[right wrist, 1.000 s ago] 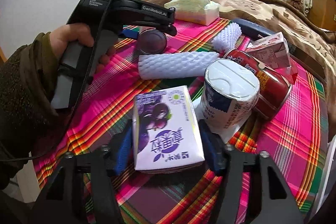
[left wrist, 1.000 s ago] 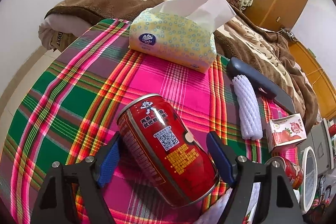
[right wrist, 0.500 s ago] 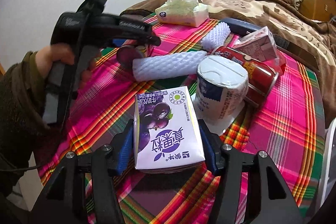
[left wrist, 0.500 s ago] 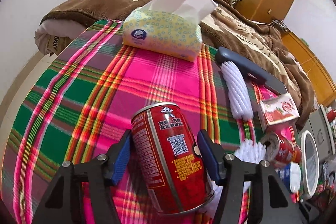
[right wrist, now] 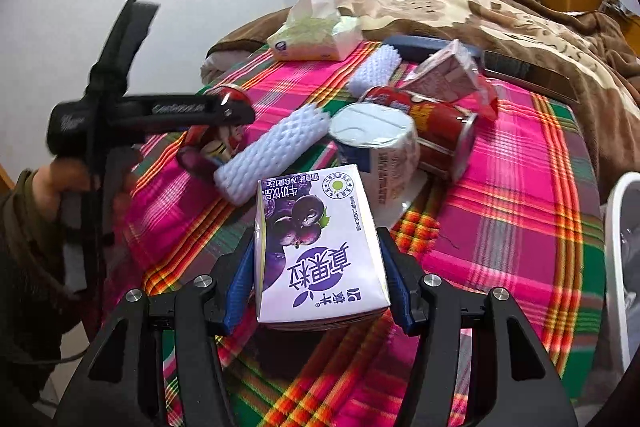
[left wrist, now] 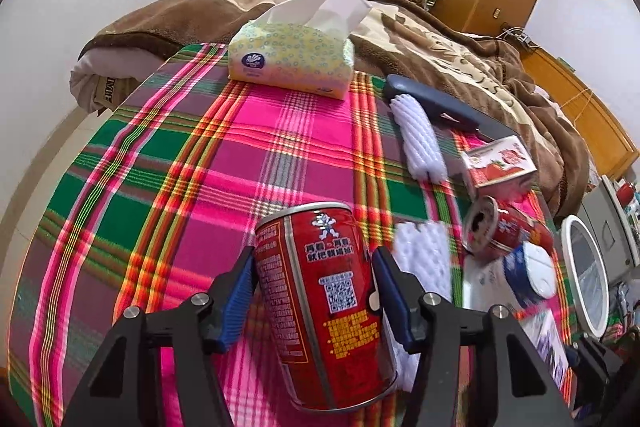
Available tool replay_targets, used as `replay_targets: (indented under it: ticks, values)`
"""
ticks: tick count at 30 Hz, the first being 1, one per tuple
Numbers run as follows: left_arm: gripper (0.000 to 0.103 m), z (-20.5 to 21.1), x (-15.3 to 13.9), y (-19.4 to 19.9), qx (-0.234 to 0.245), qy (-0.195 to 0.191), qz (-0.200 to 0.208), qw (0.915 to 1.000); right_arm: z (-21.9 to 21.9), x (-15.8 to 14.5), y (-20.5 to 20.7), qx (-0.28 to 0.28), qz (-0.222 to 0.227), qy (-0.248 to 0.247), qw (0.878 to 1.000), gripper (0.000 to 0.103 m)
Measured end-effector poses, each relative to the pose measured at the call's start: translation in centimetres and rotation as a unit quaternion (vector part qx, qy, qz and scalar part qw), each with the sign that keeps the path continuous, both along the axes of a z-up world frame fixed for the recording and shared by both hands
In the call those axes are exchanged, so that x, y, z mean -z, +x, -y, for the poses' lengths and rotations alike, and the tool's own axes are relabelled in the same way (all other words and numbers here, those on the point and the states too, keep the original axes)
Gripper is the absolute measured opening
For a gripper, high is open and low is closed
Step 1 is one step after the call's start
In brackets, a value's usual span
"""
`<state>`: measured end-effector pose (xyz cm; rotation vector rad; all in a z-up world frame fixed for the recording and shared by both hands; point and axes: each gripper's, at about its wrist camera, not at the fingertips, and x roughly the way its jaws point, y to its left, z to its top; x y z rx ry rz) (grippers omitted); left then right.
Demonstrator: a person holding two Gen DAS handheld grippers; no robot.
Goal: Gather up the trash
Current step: 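Grasp the purple juice box with the right tool while the left tool grasps the red can, lift both, then carry the juice box and red can over the white bin and open both tools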
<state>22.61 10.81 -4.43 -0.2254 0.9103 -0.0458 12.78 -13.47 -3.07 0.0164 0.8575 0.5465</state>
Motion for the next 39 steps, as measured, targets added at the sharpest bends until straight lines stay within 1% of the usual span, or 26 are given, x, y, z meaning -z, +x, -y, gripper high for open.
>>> replay_targets:
  ticks: [3, 9, 22, 28, 30, 39]
  values:
    - [0.057, 0.2, -0.6, -0.9, 0.002, 0.008, 0.007, 0.9999, 0.7, -0.3, -0.1, 0.015, 0.002, 0.008, 1.000, 0.058]
    - [0.056, 0.7, -1.9, -2.5, 0.005, 0.011, 0.023, 0.9997, 1.6, -0.8, -0.6, 0.035, 0.009, 0.014, 0.999, 0.058]
    - [0.054, 2.4, -4.9, -5.6, 0.011, 0.009, 0.060, 0.9981, 4.2, -2.1, -1.7, 0.071, 0.029, 0.029, 0.997, 0.058]
    - [0.053, 4.5, -6.1, -6.4, 0.039, 0.003, 0.072, 0.9966, 5.9, -2.5, -1.8, 0.091, 0.035, 0.035, 0.995, 0.058]
    - [0.053, 5.6, -6.5, -6.7, 0.050, 0.007, 0.076, 0.9958, 6.6, -2.7, -2.1, 0.099, 0.038, 0.037, 0.994, 0.058]
    - [0.053, 11.0, -8.5, -7.4, 0.104, 0.011, 0.103, 0.9892, 10.2, -3.5, -2.6, 0.146, 0.055, 0.038, 0.987, 0.058]
